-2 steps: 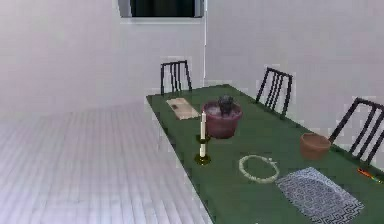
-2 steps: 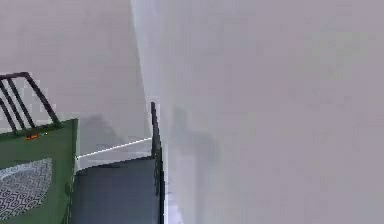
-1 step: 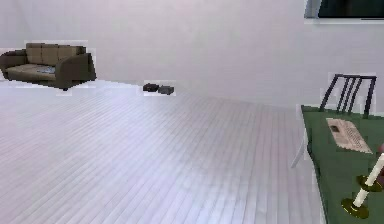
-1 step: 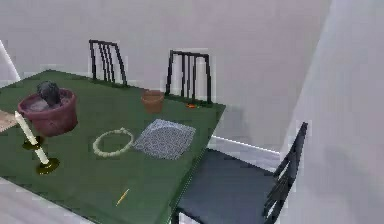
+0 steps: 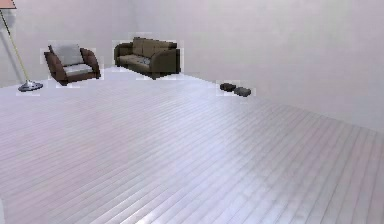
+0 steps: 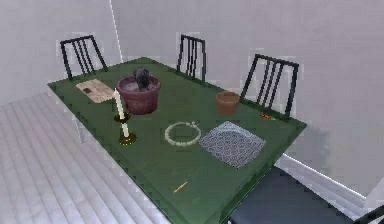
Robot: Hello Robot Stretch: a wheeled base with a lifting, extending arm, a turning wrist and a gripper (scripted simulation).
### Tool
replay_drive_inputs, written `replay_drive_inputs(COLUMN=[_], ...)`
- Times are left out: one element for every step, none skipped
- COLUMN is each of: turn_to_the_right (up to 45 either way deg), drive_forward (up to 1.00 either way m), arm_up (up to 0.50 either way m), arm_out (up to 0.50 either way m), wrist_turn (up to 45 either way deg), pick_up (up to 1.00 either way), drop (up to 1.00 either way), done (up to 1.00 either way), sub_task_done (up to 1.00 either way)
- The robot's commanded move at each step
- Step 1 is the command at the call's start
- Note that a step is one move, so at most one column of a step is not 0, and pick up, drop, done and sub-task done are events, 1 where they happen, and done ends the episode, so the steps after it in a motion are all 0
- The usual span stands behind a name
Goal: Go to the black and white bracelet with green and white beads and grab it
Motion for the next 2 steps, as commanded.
replay_drive_inputs(turn_to_the_right=[0.0, 0.0], drive_forward=[0.00, 0.00], arm_up=[0.50, 0.28], arm_out=[0.00, 0.00], wrist_turn=[0.0, 0.0], pick_up=[0.00, 0.00], drop=[0.00, 0.00], done=[0.00, 0.00], sub_task_done=[0.00, 0.00])
